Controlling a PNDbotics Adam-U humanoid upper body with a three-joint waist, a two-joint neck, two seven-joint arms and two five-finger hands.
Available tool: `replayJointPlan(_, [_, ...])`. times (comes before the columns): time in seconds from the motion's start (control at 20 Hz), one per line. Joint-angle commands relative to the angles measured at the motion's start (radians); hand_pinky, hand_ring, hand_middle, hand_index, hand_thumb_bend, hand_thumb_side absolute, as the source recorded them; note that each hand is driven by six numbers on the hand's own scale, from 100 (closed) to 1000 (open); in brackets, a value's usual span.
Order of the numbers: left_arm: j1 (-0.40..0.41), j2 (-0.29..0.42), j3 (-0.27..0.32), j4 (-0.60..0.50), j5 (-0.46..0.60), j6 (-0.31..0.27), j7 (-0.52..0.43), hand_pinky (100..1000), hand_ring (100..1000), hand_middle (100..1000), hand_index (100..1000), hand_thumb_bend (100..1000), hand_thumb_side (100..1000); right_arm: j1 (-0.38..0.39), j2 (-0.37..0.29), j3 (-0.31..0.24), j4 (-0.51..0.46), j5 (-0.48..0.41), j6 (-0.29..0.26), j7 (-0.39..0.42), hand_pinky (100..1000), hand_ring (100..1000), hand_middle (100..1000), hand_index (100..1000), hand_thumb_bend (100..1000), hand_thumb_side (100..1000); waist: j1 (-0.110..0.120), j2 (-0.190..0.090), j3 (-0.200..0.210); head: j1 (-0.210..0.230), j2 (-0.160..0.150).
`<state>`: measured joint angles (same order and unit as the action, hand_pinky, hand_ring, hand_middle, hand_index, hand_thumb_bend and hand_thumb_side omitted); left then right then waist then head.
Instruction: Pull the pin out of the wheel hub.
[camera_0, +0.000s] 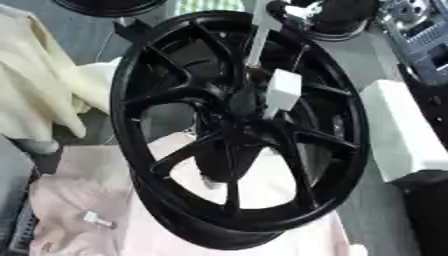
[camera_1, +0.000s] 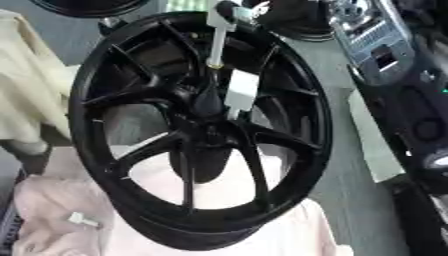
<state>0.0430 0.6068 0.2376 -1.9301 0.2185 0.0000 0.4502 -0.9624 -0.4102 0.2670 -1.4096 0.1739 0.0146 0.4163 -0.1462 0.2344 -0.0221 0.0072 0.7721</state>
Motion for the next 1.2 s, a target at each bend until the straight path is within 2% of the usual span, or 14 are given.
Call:
replayJointPlan(0.05, [-0.009,0.033,0.005,-0.015,0.002,-0.003,-0.003,543,599,539,646,100,839,-0.018,-0.035,-0.032,-0.032,-0.025,0.015,-0.022,480,317,100,183,278,453,0.013,-0.016,0.000,-0.014,-0.002])
replayJointPlan(0.3, [-0.012,0.034,0.004,-0.015,0.003,-0.004,-0.004,544,600,539,646,100,838,-0.024,-0.043,-0.051,-0.040,-0.042,0.033,-0.052,476,314,100,180,281,443,0.016,-0.018,0.002,-0.035,-0.002])
replayJointPlan(0.85, [-0.014,0.034,0.003,-0.015,0.006,-0.007,-0.006,544,601,540,647,100,834,-0.024,-0.076,-0.098,-0.054,-0.095,0.082,-0.116,468,307,100,179,278,401,0.021,-0.024,0.007,-0.043,-0.002])
replayJointPlan(1.2, [-0.014,0.029,0.004,-0.015,0.007,-0.007,-0.006,544,601,540,646,100,834,0.019,-0.124,-0.160,-0.083,-0.162,0.127,-0.178,462,305,100,180,273,345,0.025,-0.023,0.008,-0.061,-0.002])
